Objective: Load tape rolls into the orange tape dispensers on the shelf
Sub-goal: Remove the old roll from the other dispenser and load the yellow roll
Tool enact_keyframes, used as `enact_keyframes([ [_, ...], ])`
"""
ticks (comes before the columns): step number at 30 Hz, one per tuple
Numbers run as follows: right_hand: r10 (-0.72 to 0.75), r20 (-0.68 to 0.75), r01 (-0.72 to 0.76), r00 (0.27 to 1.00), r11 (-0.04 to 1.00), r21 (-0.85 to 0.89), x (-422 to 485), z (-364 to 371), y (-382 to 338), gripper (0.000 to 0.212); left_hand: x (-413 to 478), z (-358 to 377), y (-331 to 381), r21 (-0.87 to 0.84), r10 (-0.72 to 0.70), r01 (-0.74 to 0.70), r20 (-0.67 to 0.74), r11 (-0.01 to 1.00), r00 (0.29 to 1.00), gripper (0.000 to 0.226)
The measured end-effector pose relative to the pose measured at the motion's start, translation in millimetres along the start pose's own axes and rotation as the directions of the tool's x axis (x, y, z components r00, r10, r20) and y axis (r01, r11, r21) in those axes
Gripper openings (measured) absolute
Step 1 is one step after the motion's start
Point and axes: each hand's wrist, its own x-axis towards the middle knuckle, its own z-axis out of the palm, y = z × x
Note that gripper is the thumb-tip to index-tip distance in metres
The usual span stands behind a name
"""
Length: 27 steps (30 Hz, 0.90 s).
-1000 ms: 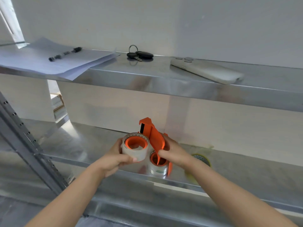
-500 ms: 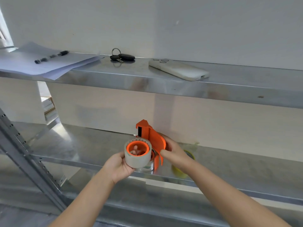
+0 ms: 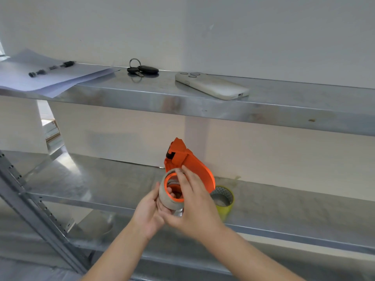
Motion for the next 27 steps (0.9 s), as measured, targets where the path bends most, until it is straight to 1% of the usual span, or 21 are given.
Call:
enact_keyframes([
  [2, 0.140, 0.005, -0.140, 0.990, 0.990, 0.028, 4, 5, 3, 0.092, 0, 1, -5, -0.003, -0.009, 0.009, -0.008, 1.000, 1.000, 0.048],
  [3, 0.190, -0.004, -0.190, 0.982, 0.982, 0.008, 7, 6, 4, 0.093, 0, 0, -6, -0.033, -0.015, 0.015, -0.008, 0.999, 1.000, 0.048],
  [5, 0.253, 0.021, -0.253, 0.967, 0.967, -0.019, 12, 8, 8, 0.087, -1, -2, -8, -0.090, -0.013, 0.011, -0.023, 0.996, 1.000, 0.047],
  [7, 0.294, 0.085, -0.298, 0.952, 0.954, 0.028, 15, 10, 11, 0.076, 2, -5, -11, -0.122, -0.011, 0.008, -0.029, 0.993, 1.000, 0.050],
  [8, 0.295, 0.094, -0.300, 0.951, 0.953, 0.044, 15, 10, 12, 0.074, 4, -6, -12, -0.131, -0.013, 0.009, -0.031, 0.991, 0.999, 0.052],
  [10, 0.280, 0.069, -0.284, 0.958, 0.957, 0.065, 14, 8, 11, 0.075, 5, -6, -13, -0.141, -0.020, 0.016, -0.023, 0.990, 1.000, 0.054],
  [13, 0.233, -0.024, -0.230, 0.972, 0.969, 0.094, 16, -3, 6, 0.081, 8, -3, -10, -0.132, -0.016, 0.018, 0.015, 0.991, 1.000, 0.050],
  [15, 0.215, -0.068, -0.207, 0.974, 0.973, 0.105, 22, -19, 4, 0.085, 14, -4, -8, -0.137, -0.019, 0.017, -0.009, 0.990, 1.000, 0.048],
  [17, 0.240, -0.125, -0.223, 0.963, 0.965, 0.138, 31, -40, 8, 0.086, 18, -12, -6, -0.196, -0.010, -0.005, -0.074, 0.981, 0.997, 0.046],
  [19, 0.300, -0.182, -0.270, 0.937, 0.947, 0.171, 38, -64, 28, 0.087, 17, -15, -1, -0.260, -0.014, -0.010, -0.091, 0.965, 0.996, 0.044],
  [20, 0.325, -0.195, -0.299, 0.925, 0.942, 0.154, 40, -76, 45, 0.084, 13, -13, 2, -0.258, -0.006, -0.012, -0.070, 0.966, 0.998, 0.040],
  [22, 0.394, -0.198, -0.389, 0.898, 0.919, 0.063, 35, -91, 91, 0.074, 8, -8, 9, -0.200, 0.012, -0.021, -0.048, 0.980, 0.999, 0.026],
  [23, 0.459, -0.184, -0.464, 0.869, 0.886, 0.013, 28, -94, 115, 0.073, 7, -8, 11, -0.214, 0.024, -0.035, -0.053, 0.976, 0.998, 0.029],
  [25, 0.614, -0.109, -0.622, 0.781, 0.781, -0.061, 6, -90, 160, 0.080, 10, -17, 15, -0.311, 0.027, -0.056, -0.097, 0.949, 0.995, 0.052],
  [27, 0.711, -0.023, -0.707, 0.703, 0.696, -0.123, -20, -80, 195, 0.091, 12, -23, 18, -0.373, 0.030, -0.075, -0.125, 0.925, 0.992, 0.055],
])
